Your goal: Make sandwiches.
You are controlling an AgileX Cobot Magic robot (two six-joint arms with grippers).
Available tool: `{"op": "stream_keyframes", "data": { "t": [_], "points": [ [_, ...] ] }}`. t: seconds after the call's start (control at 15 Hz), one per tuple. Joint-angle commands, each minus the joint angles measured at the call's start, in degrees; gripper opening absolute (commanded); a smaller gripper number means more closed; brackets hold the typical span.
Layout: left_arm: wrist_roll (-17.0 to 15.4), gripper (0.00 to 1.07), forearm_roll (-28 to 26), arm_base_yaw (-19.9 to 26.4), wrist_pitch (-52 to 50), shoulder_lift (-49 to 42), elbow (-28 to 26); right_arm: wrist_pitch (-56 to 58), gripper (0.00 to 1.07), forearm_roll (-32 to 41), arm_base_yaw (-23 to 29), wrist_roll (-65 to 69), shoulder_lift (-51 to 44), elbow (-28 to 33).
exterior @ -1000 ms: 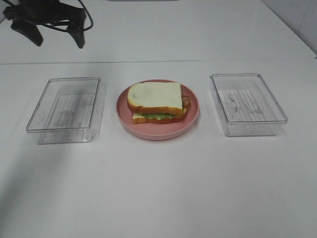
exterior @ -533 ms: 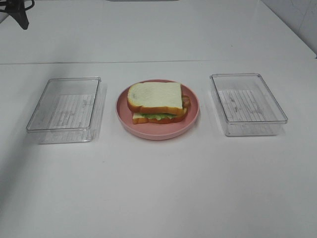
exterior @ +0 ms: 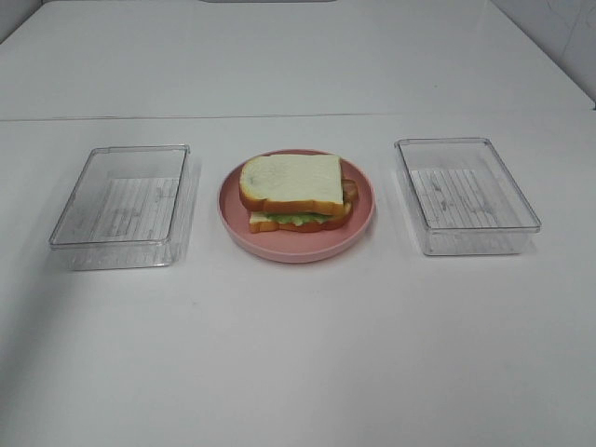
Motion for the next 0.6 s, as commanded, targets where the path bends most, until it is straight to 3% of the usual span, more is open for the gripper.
{"op": "stream_keyframes", "data": {
  "t": [0.07,0.13,0.33,0.4,0.6],
  "points": [
    [0.06,0.94,-0.06,0.00,-2.41,-9.57,10.54,-0.46,0.96,0.00,-0.17,-0.06,-1.43,0.23],
    [0.06,0.94,-0.06,0.00,-6.88,-21.66,23.55,-0.46,0.96,0.00,-0.17,-0.06,-1.43,0.23],
    [0.06,0.94,-0.06,0.00,-8.71,-33.80,34.55,-0.46,0.96,0.00,-0.17,-0.06,-1.43,0.23],
    [0.00,0.94,-0.06,0.00,-7.45,-44.98,43.03,-0.46,0.96,0.00,-0.17,-0.06,-1.43,0.23],
    [-0.17,0.94,-0.06,0.00,-5.84,-57.75,50.19,-0.46,0.96,0.00,-0.17,-0.06,-1.43,0.23]
  ]
}}
